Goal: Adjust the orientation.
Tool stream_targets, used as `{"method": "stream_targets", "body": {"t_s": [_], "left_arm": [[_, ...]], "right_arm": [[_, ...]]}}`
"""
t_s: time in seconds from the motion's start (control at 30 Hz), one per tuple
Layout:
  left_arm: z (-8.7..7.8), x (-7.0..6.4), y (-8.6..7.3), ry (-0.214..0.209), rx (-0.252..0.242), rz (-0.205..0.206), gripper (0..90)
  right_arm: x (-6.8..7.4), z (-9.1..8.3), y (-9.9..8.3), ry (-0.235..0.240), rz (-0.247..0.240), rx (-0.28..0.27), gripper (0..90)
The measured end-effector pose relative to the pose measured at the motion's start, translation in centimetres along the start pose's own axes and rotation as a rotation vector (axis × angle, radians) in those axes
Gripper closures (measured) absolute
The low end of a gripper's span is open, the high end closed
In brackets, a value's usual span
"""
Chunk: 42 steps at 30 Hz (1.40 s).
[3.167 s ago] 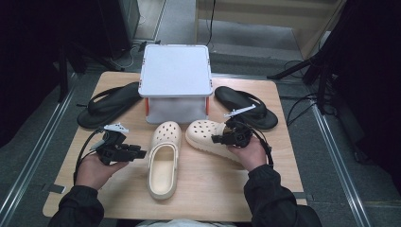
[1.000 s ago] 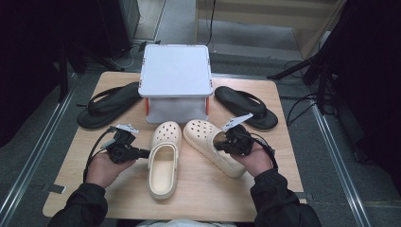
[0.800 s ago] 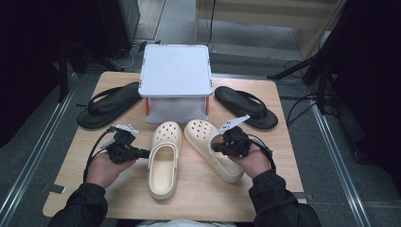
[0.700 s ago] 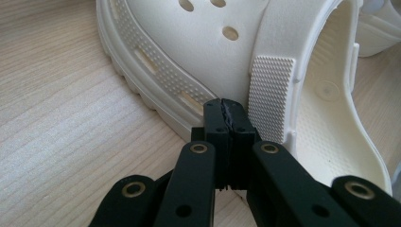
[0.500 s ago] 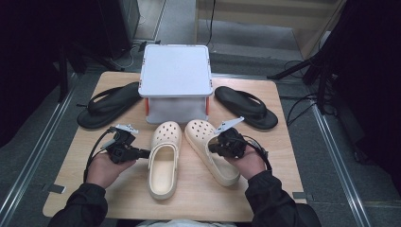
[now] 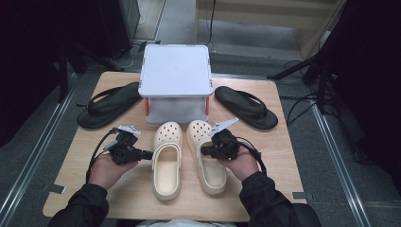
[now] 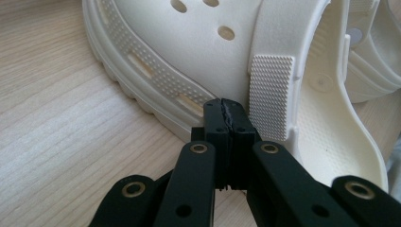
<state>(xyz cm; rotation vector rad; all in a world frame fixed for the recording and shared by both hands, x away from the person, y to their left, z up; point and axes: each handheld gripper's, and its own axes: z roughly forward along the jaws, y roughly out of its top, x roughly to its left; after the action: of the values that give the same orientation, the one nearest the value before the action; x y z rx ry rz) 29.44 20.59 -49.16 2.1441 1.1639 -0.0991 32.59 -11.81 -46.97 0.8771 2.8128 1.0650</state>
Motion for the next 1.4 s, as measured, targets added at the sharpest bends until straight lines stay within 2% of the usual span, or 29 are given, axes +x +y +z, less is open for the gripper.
{"method": "stream_targets", "body": {"t_s": [0.3, 0.4, 0.53, 0.6, 0.8, 0.93, 1.03, 1.1, 1.17, 1.23, 1.3, 1.4], "left_arm": [[0.3, -0.4, 0.1, -0.008, 0.007, 0.016, 90.0], [0.4, -0.5, 0.1, -0.016, 0.0, 0.009, 90.0], [0.7, -0.8, 0.2, -0.033, 0.007, 0.018, 90.0], [0.8, -1.0, 0.3, -0.024, 0.004, 0.026, 90.0], [0.9, -0.8, 0.2, -0.039, -0.002, -0.002, 90.0], [0.8, -0.6, 0.2, -0.047, -0.001, 0.0, 89.9], [0.6, -0.3, 0.2, -0.047, -0.011, -0.009, 85.8], [0.2, -0.1, 0.2, -0.033, -0.024, 0.004, 81.9], [-0.4, 0.1, 0.1, -0.029, -0.039, -0.003, 78.7], [-0.9, 0.3, 0.0, -0.02, -0.061, -0.008, 75.6], [-1.3, 0.2, 0.2, -0.009, -0.066, -0.013, 71.5], [-2.0, 0.1, 1.0, -0.018, -0.071, -0.016, 68.4]], "right_arm": [[0.3, 0.6, 0.2, 0.03, 0.01, -0.018, 90.0], [0.4, 0.8, 0.2, 0.037, 0.018, -0.023, 90.0], [0.6, 1.1, 0.3, 0.051, 0.027, -0.032, 90.0], [0.8, 1.3, 0.3, 0.049, 0.021, -0.035, 90.0], [0.8, 1.7, 0.4, 0.073, 0.059, -0.059, 90.0], [0.9, 1.7, 0.3, 0.068, 0.064, -0.061, 89.4], [0.7, 1.5, 0.1, 0.055, 0.087, -0.062, 86.4], [0.8, 1.3, 0.0, 0.037, 0.093, -0.059, 84.5], [0.8, 0.9, -0.1, 0.01, 0.096, -0.08, 80.3], [1.0, 0.4, -0.3, 0.01, 0.109, -0.101, 76.2], [1.4, -0.1, -0.7, 0.012, 0.108, -0.132, 68.2], [2.2, -0.5, -1.3, -0.009, 0.109, -0.149, 62.4]]}}
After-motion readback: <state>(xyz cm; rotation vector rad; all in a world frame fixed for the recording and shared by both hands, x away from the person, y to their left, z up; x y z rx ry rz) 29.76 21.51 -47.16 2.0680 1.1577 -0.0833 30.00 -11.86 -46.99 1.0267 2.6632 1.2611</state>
